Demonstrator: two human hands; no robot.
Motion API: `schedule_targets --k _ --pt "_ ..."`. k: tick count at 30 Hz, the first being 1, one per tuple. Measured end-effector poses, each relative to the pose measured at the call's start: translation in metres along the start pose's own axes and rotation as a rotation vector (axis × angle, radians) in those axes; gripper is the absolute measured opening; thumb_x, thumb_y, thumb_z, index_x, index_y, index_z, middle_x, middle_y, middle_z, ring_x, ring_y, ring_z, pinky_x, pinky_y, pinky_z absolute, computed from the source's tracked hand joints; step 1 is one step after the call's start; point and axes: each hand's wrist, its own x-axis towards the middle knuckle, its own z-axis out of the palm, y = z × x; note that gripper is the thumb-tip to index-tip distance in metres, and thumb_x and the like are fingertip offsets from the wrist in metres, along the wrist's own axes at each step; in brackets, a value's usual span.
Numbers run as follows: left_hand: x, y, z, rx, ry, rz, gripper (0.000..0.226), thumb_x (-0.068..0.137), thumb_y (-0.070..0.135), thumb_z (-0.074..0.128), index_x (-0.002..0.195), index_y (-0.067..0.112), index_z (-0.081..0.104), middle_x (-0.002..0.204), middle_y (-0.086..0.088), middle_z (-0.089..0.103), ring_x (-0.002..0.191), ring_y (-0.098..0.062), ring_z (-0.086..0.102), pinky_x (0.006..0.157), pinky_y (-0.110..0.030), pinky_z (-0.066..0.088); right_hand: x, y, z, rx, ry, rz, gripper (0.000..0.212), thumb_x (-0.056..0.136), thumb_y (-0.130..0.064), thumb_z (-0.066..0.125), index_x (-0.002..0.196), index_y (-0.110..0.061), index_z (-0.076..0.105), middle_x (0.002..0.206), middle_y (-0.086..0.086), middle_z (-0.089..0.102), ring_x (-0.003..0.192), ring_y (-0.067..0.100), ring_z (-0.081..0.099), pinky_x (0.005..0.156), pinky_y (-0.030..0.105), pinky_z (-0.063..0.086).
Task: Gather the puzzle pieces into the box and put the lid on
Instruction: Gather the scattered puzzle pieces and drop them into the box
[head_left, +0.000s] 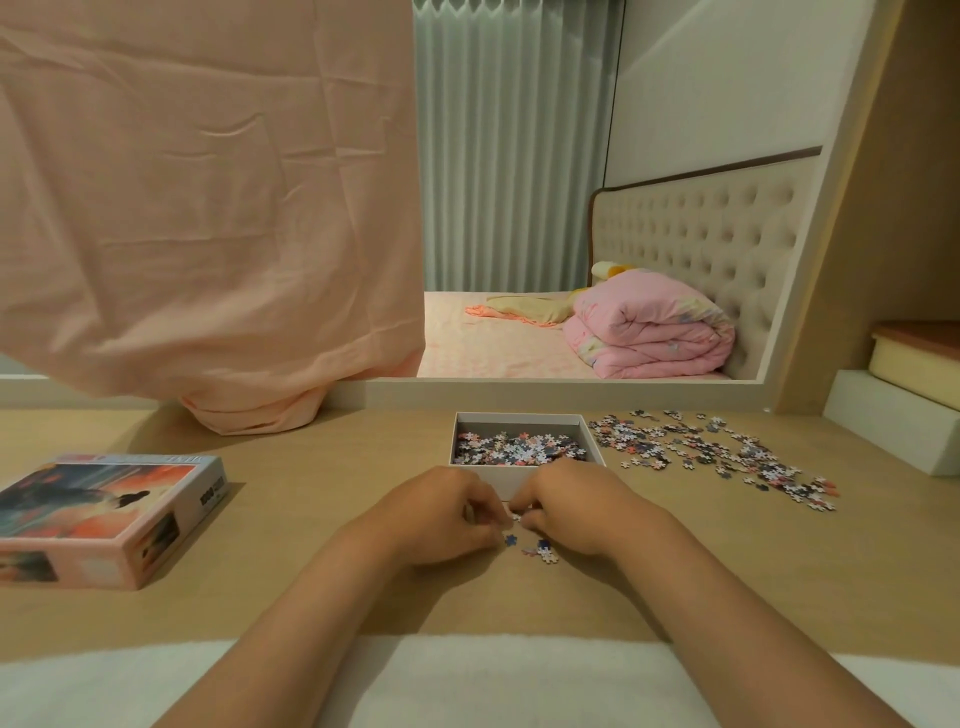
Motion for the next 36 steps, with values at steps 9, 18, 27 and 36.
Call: schedule_targets --k 9,18,27,36 --pt "-0.001 0.003 0.009 -0.122 -0.027 0.036 0.011 0.078 0.033 0.079 0.089 0.033 0.078 0.089 0.016 0.068 0.080 -0.004 0.061 0.077 -0.030 0.052 -0.011 0.025 -0.005 0.319 -0.089 0.109 0.015 0.081 -0.029 0.079 0.096 -0.030 0.079 0.086 -0.018 0.072 0.084 0.003 0.065 0.083 0.029 0.054" --pt "0.001 0.010 0.013 -0.084 -0.035 0.036 0.017 0.079 0.043 0.076 0.094 0.034 0.076 0.092 0.014 0.063 0.080 -0.005 0.059 0.076 -0.031 0.052 -0.012 0.024 -0.004 0.418 -0.076 0.123 0.008 0.077 -0.022 0.083 0.084 -0.022 0.079 0.073 -0.012 0.070 0.069 0.003 0.062 0.068 0.023 0.050" --pt "0.004 0.012 0.019 -0.151 0.065 0.029 0.016 0.084 0.030 0.072 0.100 0.031 0.071 0.077 0.016 0.063 0.070 -0.003 0.057 0.069 -0.022 0.046 -0.017 0.019 -0.012 0.406 -0.200 0.096 0.022 0.075 -0.025 0.085 0.096 -0.029 0.080 0.081 -0.018 0.075 0.072 -0.003 0.064 0.073 0.022 0.054" --pt "0.009 0.018 0.019 -0.033 -0.018 0.108 0.013 0.084 0.032 0.073 0.097 0.033 0.077 0.081 0.014 0.061 0.072 -0.005 0.055 0.071 -0.028 0.049 -0.022 0.021 -0.016 0.411 -0.223 0.133 0.016 0.073 -0.033 0.086 0.083 -0.024 0.078 0.077 -0.006 0.075 0.066 0.006 0.063 0.066 0.026 0.052"
